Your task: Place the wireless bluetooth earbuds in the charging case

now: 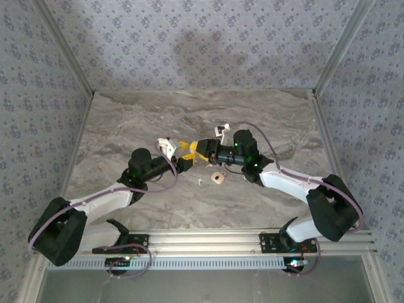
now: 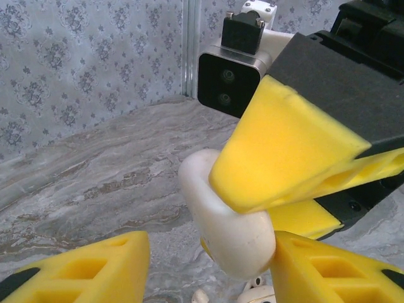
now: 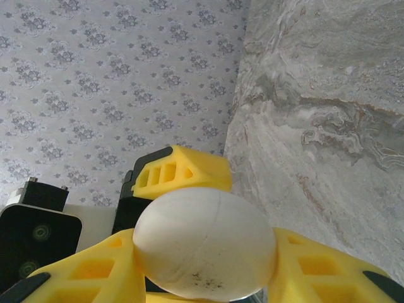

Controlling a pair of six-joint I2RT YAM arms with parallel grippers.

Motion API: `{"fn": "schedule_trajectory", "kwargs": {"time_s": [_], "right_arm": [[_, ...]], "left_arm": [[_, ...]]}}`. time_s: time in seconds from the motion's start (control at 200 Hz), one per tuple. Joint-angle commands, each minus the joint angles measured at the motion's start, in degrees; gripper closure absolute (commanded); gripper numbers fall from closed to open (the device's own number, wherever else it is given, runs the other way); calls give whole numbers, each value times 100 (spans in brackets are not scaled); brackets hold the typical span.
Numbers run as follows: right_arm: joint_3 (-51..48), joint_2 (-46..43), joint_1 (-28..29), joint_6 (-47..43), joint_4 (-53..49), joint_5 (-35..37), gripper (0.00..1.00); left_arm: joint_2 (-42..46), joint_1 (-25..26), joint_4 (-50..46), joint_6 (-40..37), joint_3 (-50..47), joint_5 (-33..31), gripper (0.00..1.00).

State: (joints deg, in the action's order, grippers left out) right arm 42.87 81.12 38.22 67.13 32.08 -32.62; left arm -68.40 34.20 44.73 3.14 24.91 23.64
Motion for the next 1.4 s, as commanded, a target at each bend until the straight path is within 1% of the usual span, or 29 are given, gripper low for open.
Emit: {"fn": "schedule_trajectory", "kwargs": {"time_s": [0.0,0.135,0.305,0.54,0.6,0.71,0.77,0.854,0.984,1.014,1.094,1.189,1.264,1.339,1.394], "right_arm": [[-56,-82,55,81,264,-104,57],[-86,-73,76,95,288,-108,57],[-115,-81,101,98,304,-106,56],[-198,-37,142,6,288,-97,55],[-258,-76,142,-26,265,-31,52],[-384,-249,107,-281,73,123,34],[-368,-419,7,-612,-298,125,29],[-295,-759,-128,-1380,-1072,194,28],[55,-1264,-413,-3035,-2404,149,28],[203,-1326,-476,-3577,-2671,82,28],[674,-1348,-595,-5060,-3787,-51,28],[1152,-1254,-608,-6632,-4746,-101,28],[1356,-1172,-607,-7881,-5220,-238,31],[1429,-1151,-585,-9274,-5609,-568,36],[1488,-1130,-567,-9983,-5771,-498,36]], "left_arm": [[-41,30,264,142,145,62,48],[-58,35,270,195,203,79,49],[-59,46,310,350,245,137,61],[20,44,12,345,337,187,70],[54,36,-149,278,355,185,71],[166,13,-492,122,333,233,73],[222,-43,-768,-63,337,393,74],[305,-139,-1428,-373,444,660,74],[423,-215,-2509,-1000,725,928,74],[428,-216,-2778,-1169,804,997,74],[425,-228,-3476,-1663,1019,1211,74],[377,-221,-4010,-1978,1257,1371,75],[322,-220,-4391,-2249,1431,1514,75],[248,-191,-4846,-2549,1629,1638,75],[199,-185,-4984,-2643,1712,1789,76]]}}
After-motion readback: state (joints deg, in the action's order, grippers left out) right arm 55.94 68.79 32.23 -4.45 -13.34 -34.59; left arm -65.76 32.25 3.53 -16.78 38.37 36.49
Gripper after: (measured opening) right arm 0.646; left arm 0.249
